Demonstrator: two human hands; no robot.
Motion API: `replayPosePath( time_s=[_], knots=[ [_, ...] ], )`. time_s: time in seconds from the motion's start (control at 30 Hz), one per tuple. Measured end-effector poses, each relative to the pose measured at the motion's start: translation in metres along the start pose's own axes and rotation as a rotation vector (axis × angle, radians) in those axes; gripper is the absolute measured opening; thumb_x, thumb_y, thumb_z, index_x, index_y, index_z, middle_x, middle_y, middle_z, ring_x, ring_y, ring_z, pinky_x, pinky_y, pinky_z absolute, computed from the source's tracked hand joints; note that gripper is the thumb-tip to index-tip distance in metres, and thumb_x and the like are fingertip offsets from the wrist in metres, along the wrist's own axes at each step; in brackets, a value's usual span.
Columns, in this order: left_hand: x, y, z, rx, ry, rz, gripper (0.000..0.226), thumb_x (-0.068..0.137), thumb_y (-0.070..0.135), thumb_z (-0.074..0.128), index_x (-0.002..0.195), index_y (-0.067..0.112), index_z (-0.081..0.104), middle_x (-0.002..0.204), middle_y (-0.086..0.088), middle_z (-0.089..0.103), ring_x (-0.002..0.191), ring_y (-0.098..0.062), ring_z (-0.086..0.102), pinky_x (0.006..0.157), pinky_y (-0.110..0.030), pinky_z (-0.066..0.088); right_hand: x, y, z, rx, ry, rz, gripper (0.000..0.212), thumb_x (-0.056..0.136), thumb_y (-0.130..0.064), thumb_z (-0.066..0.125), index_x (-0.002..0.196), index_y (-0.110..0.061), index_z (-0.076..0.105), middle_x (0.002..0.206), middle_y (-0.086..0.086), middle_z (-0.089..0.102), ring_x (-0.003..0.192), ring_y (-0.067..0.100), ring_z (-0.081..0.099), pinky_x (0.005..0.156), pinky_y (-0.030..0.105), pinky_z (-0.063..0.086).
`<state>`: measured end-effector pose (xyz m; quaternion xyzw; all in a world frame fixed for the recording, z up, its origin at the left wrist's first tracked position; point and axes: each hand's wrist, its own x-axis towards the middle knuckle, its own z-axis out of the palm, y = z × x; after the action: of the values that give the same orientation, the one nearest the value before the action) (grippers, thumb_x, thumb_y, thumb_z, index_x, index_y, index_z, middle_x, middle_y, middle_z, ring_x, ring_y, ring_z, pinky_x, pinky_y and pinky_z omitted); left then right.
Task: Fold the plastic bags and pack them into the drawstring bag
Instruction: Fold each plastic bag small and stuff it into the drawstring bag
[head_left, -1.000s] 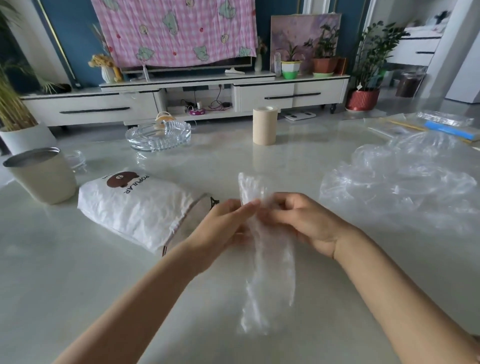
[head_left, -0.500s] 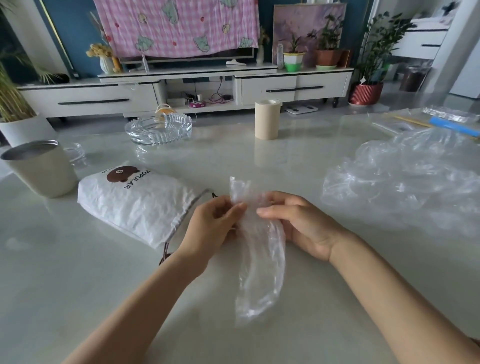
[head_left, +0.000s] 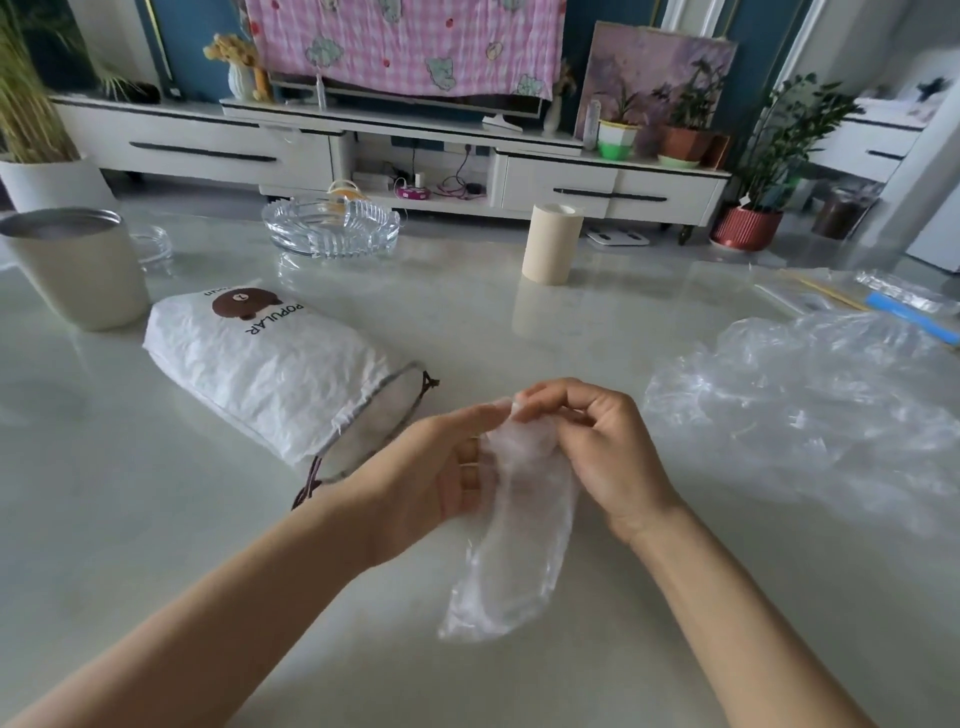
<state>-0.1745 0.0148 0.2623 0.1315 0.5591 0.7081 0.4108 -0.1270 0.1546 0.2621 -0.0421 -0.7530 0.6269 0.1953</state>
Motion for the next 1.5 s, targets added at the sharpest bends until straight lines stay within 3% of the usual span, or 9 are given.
replayPosePath(
  time_s=[0.2, 0.4, 0.6, 0.8, 0.93, 1.03, 1.3, 1.4, 1.5],
  knots=[
    [0.003, -0.001, -0.008, 0.002, 0.141, 0.031, 0.017, 0.090, 0.004, 0.049, 0.078, 0.008, 0.060, 0.074, -0.009, 0.063, 0.062, -0.020, 0.055, 0.058, -0.026, 0.038, -0.001, 0.002, -0.012, 0.039, -0.004, 0.067, 0.041, 0.081, 0.013, 0.053, 0.085, -0.023, 0.072, 0.091, -0.002, 0.068, 0.080, 0.015, 0.056, 0.077, 0.025, 0.046],
    [0.011, -0.003, -0.015, -0.057, 0.316, 0.076, 0.018, 0.093, 0.005, 0.050, 0.076, 0.010, 0.050, 0.060, -0.003, 0.041, 0.048, -0.010, 0.037, 0.042, -0.017, 0.031, -0.009, 0.018, -0.011, -0.955, -0.171, -0.507, 0.083, 0.067, -0.001, 0.072, 0.132, -0.034, 0.033, 0.138, -0.006, 0.023, 0.125, 0.012, 0.026, 0.104, 0.011, 0.011],
    [0.016, -0.007, -0.020, 0.101, 0.431, 0.143, 0.022, 0.094, 0.011, 0.053, 0.071, 0.010, 0.054, 0.050, 0.001, 0.048, 0.038, -0.006, 0.041, 0.039, -0.014, 0.033, -0.011, 0.016, 0.009, -0.585, -0.263, -0.463, 0.010, 0.074, -0.029, 0.064, 0.083, -0.027, 0.069, 0.091, -0.020, 0.059, 0.096, 0.002, 0.046, 0.086, 0.018, 0.036],
    [0.010, -0.007, -0.014, 0.018, 0.322, 0.226, 0.022, 0.093, -0.001, 0.044, 0.097, 0.001, 0.066, 0.097, -0.024, 0.069, 0.079, -0.027, 0.067, 0.066, -0.030, 0.058, -0.009, 0.007, 0.001, -0.210, -0.253, -0.111, 0.027, 0.085, -0.031, 0.064, 0.069, -0.009, 0.062, 0.065, -0.007, 0.053, 0.066, 0.004, 0.044, 0.064, 0.019, 0.037],
    [0.014, -0.006, -0.013, -0.024, 0.190, 0.173, 0.041, 0.092, 0.034, 0.049, 0.114, 0.002, 0.062, 0.109, -0.022, 0.067, 0.100, -0.035, 0.064, 0.088, -0.046, 0.051, -0.006, 0.011, 0.002, -0.275, -0.239, -0.012, 0.036, 0.079, -0.032, 0.059, 0.057, -0.008, 0.043, 0.063, 0.002, 0.034, 0.063, 0.014, 0.031, 0.060, 0.031, 0.025],
    [0.009, -0.007, -0.011, 0.075, 0.098, 0.187, 0.064, 0.071, 0.043, 0.069, 0.117, 0.000, 0.057, 0.112, -0.023, 0.064, 0.105, -0.035, 0.062, 0.092, -0.047, 0.051, -0.005, 0.015, 0.004, -0.319, -0.227, 0.009, 0.042, 0.079, -0.036, 0.058, 0.064, 0.000, 0.042, 0.065, 0.004, 0.030, 0.064, 0.016, 0.027, 0.060, 0.035, 0.023],
    [0.008, -0.013, -0.014, 0.231, 0.380, 0.335, 0.018, 0.089, -0.005, 0.054, 0.094, 0.011, 0.062, 0.078, -0.004, 0.070, 0.068, -0.017, 0.065, 0.067, -0.034, 0.054, -0.007, 0.012, -0.001, -0.263, -0.017, 0.115, 0.030, 0.075, -0.024, 0.076, 0.101, -0.019, 0.062, 0.097, -0.010, 0.063, 0.079, 0.004, 0.054, 0.075, 0.016, 0.045],
    [0.003, -0.009, -0.010, 0.195, 0.277, 0.364, 0.017, 0.089, -0.005, 0.054, 0.098, 0.007, 0.062, 0.078, -0.011, 0.069, 0.062, -0.018, 0.066, 0.050, -0.028, 0.053, -0.005, 0.008, -0.004, 0.081, -0.119, 0.318, 0.065, 0.061, -0.030, 0.077, 0.120, -0.013, 0.055, 0.116, 0.007, 0.064, 0.103, 0.018, 0.063, 0.090, 0.027, 0.050],
    [0.001, -0.009, -0.008, 0.206, 0.249, 0.398, 0.014, 0.089, -0.006, 0.054, 0.097, 0.003, 0.062, 0.080, -0.018, 0.069, 0.066, -0.029, 0.067, 0.055, -0.035, 0.058, -0.006, 0.004, -0.001, 0.293, -0.167, 0.326, 0.039, 0.076, -0.006, 0.067, 0.112, 0.004, 0.058, 0.109, 0.019, 0.067, 0.099, 0.027, 0.065, 0.086, 0.031, 0.052]
  ],
)
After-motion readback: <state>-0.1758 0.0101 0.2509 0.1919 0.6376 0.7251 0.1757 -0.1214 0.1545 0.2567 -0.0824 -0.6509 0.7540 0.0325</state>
